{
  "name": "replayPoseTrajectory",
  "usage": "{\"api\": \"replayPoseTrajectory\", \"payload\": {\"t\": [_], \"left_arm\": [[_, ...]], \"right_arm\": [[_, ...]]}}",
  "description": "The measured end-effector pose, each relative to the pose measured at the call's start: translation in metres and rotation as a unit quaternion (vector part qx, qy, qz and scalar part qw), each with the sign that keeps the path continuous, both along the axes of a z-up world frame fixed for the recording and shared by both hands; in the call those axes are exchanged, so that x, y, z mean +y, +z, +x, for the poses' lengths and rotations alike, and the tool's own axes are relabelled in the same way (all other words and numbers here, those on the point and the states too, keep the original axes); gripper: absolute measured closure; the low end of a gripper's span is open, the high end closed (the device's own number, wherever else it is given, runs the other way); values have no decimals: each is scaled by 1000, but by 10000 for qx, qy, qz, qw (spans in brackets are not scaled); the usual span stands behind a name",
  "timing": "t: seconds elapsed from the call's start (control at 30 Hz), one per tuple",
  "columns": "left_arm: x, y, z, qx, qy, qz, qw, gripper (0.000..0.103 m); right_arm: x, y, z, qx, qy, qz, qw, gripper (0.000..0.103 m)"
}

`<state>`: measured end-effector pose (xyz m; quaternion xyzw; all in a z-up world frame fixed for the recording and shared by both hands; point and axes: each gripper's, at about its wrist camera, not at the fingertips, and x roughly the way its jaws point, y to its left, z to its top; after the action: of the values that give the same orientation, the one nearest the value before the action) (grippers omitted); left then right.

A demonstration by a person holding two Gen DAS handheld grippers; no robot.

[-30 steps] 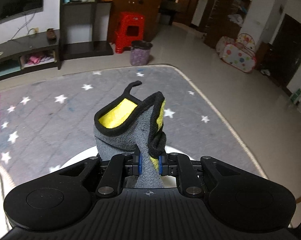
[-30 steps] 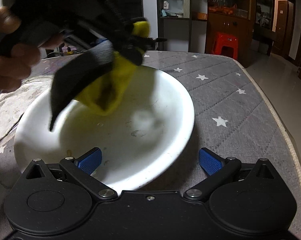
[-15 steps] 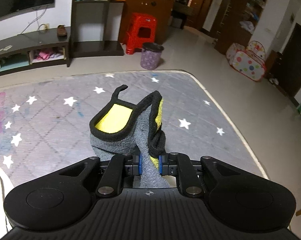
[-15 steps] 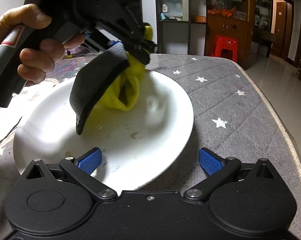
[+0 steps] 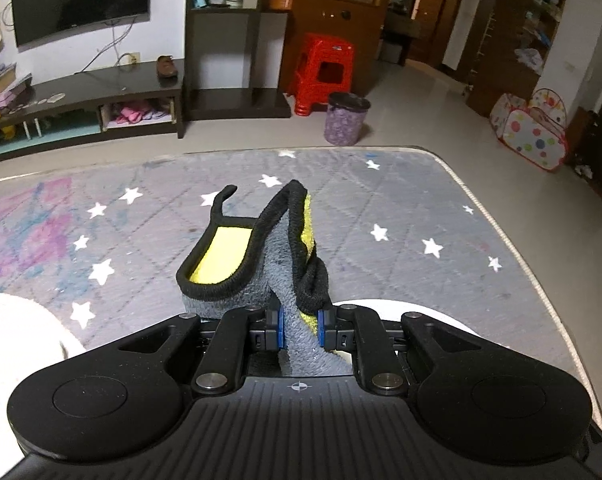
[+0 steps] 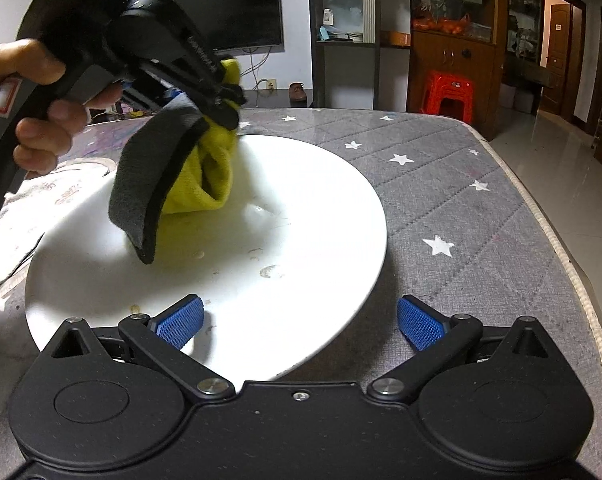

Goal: Clean bowl
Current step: 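Wipe the inside of the white bowl with the cloth in the left gripper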

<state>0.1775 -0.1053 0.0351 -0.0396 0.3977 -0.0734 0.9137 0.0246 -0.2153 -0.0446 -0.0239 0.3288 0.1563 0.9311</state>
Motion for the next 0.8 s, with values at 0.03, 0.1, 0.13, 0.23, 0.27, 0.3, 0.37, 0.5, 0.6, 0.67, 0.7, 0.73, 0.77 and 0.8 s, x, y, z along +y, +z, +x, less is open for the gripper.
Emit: {"api": "replayPoseTrajectory", "payload": {"t": [0.03,0.1,0.13,0.23,0.27,0.3,0.37,0.5,0.6,0.67,0.7,0.73,0.77,0.8], "left_arm": [[2,0,-2,-11,9,31,10000,88],[7,0,-8,-45,10,127,9999,88],[8,0,-11,-58,8,166,9998,88],[14,1,-19,-67,16,233,9997,88],[16,1,-21,-68,17,246,9997,88],[19,1,-25,-74,13,274,9996,88],[23,1,-30,-90,-8,333,9994,88],[29,0,-43,-135,-81,461,9988,88],[34,-2,-52,-165,-124,504,9985,88],[36,-2,-58,-192,-143,528,9983,88],[37,-3,-61,-205,-151,537,9982,88],[38,-3,-65,-218,-158,546,9981,88],[38,-3,-69,-231,-161,551,9981,88],[40,-3,-73,-240,-161,552,9981,88]], "right_arm": [[0,0,0,-1,-2,0,10000,0],[0,0,1,-2,-4,1,10000,0],[0,0,1,-2,-5,2,10000,0],[1,-2,-1,-4,-6,0,10000,0],[1,-2,-1,-4,-7,0,10000,0],[1,-2,-1,-4,-8,0,10000,0],[1,-2,-1,-5,-10,0,10000,0],[1,-2,0,-10,-18,0,10000,0],[1,-2,0,-10,-26,-1,10000,0],[2,-2,1,-9,-38,-2,10000,0],[2,-2,1,-8,-47,-3,10000,0],[2,-2,1,-7,-55,-4,10000,0],[2,-2,1,-8,-59,-4,10000,0],[3,-2,1,-9,-61,-3,10000,0]]}}
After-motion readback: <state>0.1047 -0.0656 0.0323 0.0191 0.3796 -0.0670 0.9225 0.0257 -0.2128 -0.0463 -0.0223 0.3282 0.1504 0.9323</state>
